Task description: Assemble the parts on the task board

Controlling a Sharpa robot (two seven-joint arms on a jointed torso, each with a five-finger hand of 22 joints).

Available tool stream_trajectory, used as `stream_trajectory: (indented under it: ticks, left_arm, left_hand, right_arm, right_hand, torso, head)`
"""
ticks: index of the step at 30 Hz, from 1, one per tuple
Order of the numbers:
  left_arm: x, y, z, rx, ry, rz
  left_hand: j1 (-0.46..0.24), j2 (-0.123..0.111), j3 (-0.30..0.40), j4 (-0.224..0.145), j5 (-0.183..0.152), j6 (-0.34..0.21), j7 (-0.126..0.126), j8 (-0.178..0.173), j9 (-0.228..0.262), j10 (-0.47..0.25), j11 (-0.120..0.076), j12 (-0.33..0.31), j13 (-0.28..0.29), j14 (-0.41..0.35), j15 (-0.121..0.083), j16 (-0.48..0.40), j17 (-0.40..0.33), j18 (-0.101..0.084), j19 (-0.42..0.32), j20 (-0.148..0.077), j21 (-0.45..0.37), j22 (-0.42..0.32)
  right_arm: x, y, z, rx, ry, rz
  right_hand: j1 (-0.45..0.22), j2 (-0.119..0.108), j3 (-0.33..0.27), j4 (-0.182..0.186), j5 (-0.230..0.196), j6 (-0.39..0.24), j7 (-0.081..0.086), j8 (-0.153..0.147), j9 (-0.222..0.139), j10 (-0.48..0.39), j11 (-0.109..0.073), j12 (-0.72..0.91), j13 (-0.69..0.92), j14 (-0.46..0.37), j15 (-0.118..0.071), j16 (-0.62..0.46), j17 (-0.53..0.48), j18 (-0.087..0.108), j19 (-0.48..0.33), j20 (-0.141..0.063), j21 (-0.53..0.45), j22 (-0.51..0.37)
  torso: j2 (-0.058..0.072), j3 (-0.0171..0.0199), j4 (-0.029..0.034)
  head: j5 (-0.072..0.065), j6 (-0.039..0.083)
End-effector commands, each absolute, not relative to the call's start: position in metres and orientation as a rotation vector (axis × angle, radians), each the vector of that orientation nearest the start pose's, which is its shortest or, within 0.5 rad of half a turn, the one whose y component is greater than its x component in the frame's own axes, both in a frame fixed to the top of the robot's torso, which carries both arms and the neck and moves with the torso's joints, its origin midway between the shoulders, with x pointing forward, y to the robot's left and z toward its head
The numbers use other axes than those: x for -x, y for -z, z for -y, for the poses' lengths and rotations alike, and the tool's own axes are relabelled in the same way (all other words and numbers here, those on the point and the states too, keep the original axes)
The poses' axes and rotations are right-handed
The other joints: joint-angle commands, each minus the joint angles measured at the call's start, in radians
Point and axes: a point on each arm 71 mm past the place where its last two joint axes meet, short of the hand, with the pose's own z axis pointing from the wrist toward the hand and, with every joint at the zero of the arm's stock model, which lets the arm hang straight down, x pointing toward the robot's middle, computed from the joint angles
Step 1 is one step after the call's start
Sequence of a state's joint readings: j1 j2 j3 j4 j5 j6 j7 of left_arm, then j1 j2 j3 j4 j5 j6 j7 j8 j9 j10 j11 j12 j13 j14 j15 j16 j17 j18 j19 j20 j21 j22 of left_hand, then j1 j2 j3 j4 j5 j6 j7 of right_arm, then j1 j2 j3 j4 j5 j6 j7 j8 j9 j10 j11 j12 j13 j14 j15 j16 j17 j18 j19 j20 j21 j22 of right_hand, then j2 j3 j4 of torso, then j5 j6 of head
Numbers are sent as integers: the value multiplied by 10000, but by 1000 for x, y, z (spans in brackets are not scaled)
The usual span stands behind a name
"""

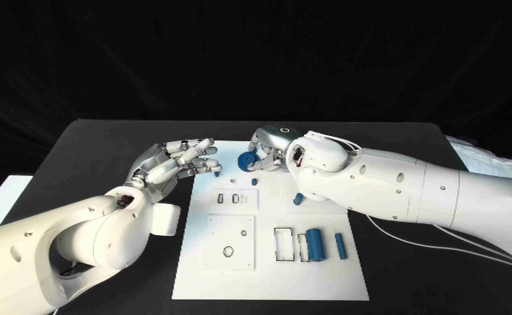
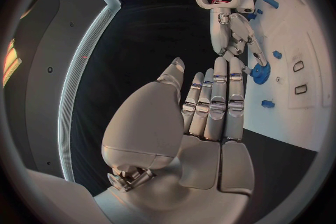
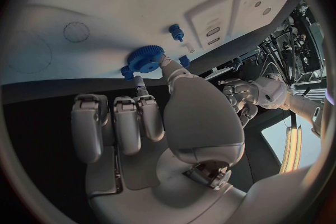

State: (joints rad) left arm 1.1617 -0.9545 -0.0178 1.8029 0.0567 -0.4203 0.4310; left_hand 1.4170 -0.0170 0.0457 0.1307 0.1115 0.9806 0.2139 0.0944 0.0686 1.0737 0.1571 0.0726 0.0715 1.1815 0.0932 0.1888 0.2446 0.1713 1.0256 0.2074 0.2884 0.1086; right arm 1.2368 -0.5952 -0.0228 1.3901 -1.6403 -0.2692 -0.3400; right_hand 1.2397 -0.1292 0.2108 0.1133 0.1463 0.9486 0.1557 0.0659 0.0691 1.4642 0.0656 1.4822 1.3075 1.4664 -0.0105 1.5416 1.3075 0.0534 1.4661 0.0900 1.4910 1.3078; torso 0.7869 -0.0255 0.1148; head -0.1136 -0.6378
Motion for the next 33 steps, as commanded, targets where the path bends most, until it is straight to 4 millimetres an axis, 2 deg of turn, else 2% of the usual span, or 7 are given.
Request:
stream_trajectory:
  ticks: [1, 6, 11, 17, 20, 25, 33]
  left_arm:
    - [-431, 163, -187, 11791, 16554, -14029]
    - [-432, 163, -188, 11797, 16542, -14031]
    - [-432, 163, -190, 11805, 16507, -14012]
    - [-433, 164, -191, 11810, 16486, -13997]
    - [-433, 164, -191, 11810, 16490, -14000]
    - [-435, 165, -190, 11809, 16508, -14015]
    - [-437, 166, -191, 11825, 16483, -14017]
  left_hand:
    - [64, 79, 14, -57, -45, -25, 2, -50, 2, -27, 1, -55, -9, 24, 50, -55, 20, 116, 81, -13, -66, -17]
    - [76, 87, 20, -70, -44, -27, 3, -54, 2, -30, 2, -58, -9, 23, 49, -60, 26, 115, 82, -14, -68, -19]
    - [83, 91, 23, -76, -43, -27, 3, -57, 2, -31, 2, -59, -10, 23, 49, -63, 29, 115, 83, -14, -69, -20]
    - [96, 98, 29, -89, -43, -24, 0, -58, 3, -27, 0, -58, -9, 24, 48, -68, 36, 115, 84, -15, -70, -22]
    - [96, 98, 29, -89, -43, -23, -1, -58, 3, -27, 0, -58, -9, 24, 48, -68, 36, 115, 84, -15, -70, -22]
    - [104, 104, 33, -98, -43, -16, -5, -57, 5, -19, -4, -55, -8, 26, 47, -71, 42, 116, 86, -16, -71, -23]
    - [104, 104, 33, -98, -43, -16, -5, -57, 5, -19, -4, -55, -8, 26, 47, -71, 42, 116, 86, -16, -71, -23]
  right_arm:
    - [-515, 167, 121, 2244, -4811, -16125]
    - [-510, 159, 132, 1676, -5352, -15233]
    - [-501, 148, 159, 1024, -6204, -14877]
    - [-494, 142, 223, 151, -7203, -15560]
    - [-494, 141, 251, -125, -7108, -15648]
    - [-492, 144, 288, -467, -6771, -15734]
    - [-495, 157, 314, -920, -6452, -15896]
  right_hand:
    - [-118, 151, -20, 140, 229, 119, -20, 37, 11, 630, 9, -2, 2058, 889, 28, 12, 1858, -165, 236, 72, 67, 886]
    - [-99, 254, -20, 215, 677, 236, -55, 34, 11, 654, -23, 37, 2088, 892, -1, 16, 1869, -174, 258, 45, 88, 932]
    - [117, 265, 43, 85, 727, 271, -59, 12, 1, 649, -33, 23, 2085, 887, -15, 6, 1844, -179, 270, 30, 100, 959]
    - [627, 180, 139, -346, 527, 248, -28, -13, -15, 605, -12, -60, 2044, 870, -1, -23, 1775, -165, 223, 38, 65, 888]
    - [745, 142, 138, -460, 498, 201, -10, -28, -24, 546, 0, -175, 1977, 862, 10, -37, 1745, -155, 195, 46, 42, 844]
    - [790, 81, 94, -521, 495, 185, -7, -24, -24, 543, 6, -179, 1977, 867, 16, -28, 1773, -156, 194, 53, 42, 847]
    - [814, 34, 54, -559, 520, 170, -5, -25, -24, 540, 7, -186, 1974, 870, 19, -23, 1787, -157, 195, 56, 43, 852]
  torso:
    - [5, 2, -7]
    - [-3, 6, 5]
    - [-31, -7, -48]
    - [-120, 19, -264]
    - [-149, 62, -355]
    - [-181, 131, -438]
    - [-175, 263, -538]
  head:
    - [6, 13]
    - [-24, 22]
    - [-69, 32]
    - [-95, 46]
    - [-110, 44]
    - [-139, 29]
    - [-119, 22]
